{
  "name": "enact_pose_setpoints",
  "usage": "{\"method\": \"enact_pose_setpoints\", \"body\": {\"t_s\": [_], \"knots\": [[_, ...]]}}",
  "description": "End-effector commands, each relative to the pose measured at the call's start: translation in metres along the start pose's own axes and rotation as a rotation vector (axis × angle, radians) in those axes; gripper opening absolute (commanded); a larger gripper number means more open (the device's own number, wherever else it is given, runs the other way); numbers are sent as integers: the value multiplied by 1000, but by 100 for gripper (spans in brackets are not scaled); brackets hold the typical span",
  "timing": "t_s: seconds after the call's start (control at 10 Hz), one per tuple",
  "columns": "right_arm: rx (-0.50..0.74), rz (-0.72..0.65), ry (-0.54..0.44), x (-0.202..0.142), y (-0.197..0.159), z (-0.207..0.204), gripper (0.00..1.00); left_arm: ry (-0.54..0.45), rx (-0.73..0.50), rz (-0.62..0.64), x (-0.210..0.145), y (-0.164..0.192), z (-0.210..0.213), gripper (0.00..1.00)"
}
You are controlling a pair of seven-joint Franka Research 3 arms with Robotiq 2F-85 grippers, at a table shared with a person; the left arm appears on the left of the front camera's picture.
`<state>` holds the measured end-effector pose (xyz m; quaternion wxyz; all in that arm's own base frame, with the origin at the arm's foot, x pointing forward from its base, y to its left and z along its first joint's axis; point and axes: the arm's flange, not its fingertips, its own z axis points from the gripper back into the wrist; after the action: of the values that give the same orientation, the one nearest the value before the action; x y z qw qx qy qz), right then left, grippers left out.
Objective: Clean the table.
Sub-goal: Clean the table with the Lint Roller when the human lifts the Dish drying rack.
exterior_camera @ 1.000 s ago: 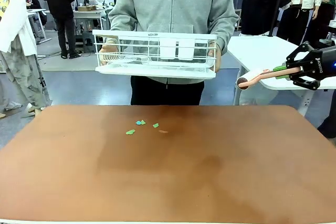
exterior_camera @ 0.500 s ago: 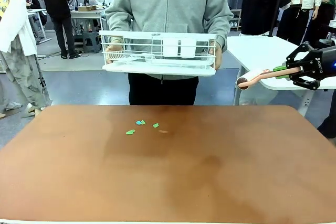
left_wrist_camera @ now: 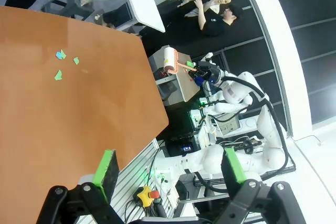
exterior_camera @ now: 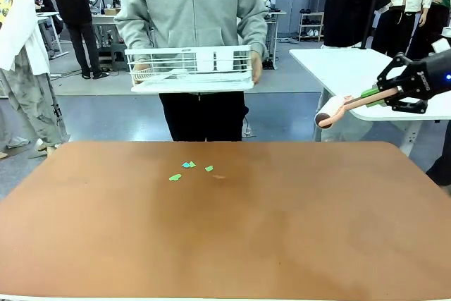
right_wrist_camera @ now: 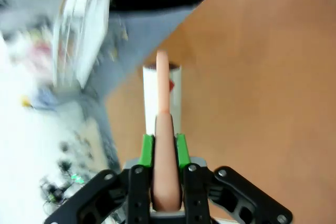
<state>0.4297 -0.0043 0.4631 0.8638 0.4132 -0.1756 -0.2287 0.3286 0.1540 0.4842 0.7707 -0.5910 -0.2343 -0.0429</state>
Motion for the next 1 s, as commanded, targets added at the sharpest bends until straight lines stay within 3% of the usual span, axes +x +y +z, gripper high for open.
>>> {"method": "enact_pose_setpoints", "body": {"t_s": [0.0, 0.2, 0.5, 0.7, 0.9], "knots": [[-68, 85, 206, 38, 35, -4, 21, -13, -27, -14, -1, -3, 1, 100], [-92, 175, 307, 55, 52, -35, 21, -13, -27, -14, -1, -3, 1, 100], [-24, 204, 474, 49, 50, -85, 21, -13, -27, -14, -1, -3, 1, 100], [-45, 187, 409, 46, 55, -90, 21, -13, -27, -14, -1, -3, 1, 100], [-59, 196, 461, 43, 49, -93, 21, -13, -27, -14, -1, -3, 1, 100]]}}
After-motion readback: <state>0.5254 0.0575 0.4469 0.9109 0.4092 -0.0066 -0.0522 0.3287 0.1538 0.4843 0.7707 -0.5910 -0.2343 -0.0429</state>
